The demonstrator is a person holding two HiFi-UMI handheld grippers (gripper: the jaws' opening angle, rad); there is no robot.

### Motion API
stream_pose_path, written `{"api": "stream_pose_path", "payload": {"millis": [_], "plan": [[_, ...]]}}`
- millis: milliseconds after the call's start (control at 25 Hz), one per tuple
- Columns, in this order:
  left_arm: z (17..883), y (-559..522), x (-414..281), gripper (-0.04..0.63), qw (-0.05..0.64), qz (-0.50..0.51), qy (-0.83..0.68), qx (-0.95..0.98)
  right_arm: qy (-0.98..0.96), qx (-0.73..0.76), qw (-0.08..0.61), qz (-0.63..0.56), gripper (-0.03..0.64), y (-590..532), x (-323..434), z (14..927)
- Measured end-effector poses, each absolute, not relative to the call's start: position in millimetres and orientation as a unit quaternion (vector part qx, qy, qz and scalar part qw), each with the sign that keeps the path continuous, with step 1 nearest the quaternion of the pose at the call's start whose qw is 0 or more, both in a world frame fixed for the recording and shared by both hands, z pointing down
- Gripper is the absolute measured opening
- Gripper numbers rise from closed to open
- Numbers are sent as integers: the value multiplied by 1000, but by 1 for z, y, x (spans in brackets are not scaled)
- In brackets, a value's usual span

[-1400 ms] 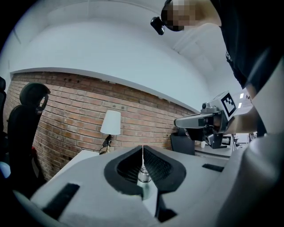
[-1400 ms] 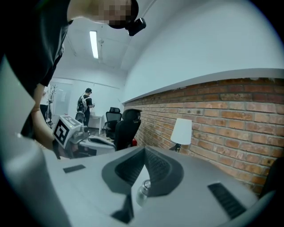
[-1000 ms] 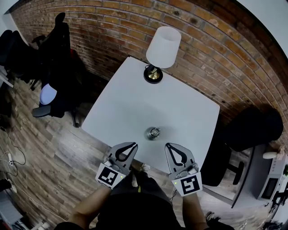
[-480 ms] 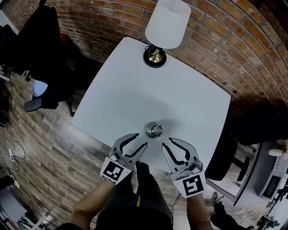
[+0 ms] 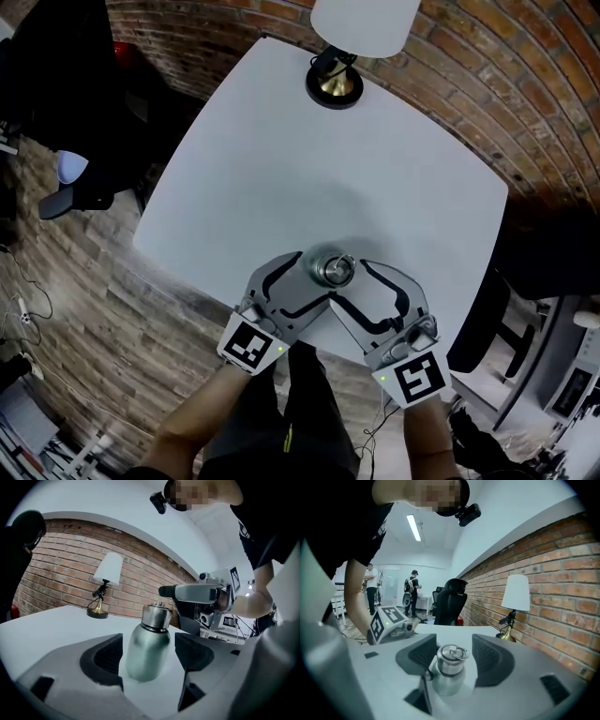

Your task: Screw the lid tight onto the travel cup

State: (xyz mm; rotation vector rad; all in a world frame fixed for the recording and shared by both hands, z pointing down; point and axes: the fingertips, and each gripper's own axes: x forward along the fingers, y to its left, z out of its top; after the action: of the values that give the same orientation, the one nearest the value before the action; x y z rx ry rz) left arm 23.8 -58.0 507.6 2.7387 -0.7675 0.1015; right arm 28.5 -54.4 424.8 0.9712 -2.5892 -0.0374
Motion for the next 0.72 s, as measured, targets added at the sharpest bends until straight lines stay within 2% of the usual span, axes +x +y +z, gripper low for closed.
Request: {"api": "stream_pose_path", "payload": {"millis": [240, 440, 720], "plan": [[514, -62, 41, 344, 128, 29, -246, 960, -931, 320, 171, 45, 265, -61, 32, 447], [513, -67, 45, 344, 108, 26, -233, 966, -946, 276, 130, 107, 282, -69, 29, 452], [509, -67, 51, 344, 75, 31, -208, 975, -958, 225, 150, 97, 285, -66, 18, 459]]}}
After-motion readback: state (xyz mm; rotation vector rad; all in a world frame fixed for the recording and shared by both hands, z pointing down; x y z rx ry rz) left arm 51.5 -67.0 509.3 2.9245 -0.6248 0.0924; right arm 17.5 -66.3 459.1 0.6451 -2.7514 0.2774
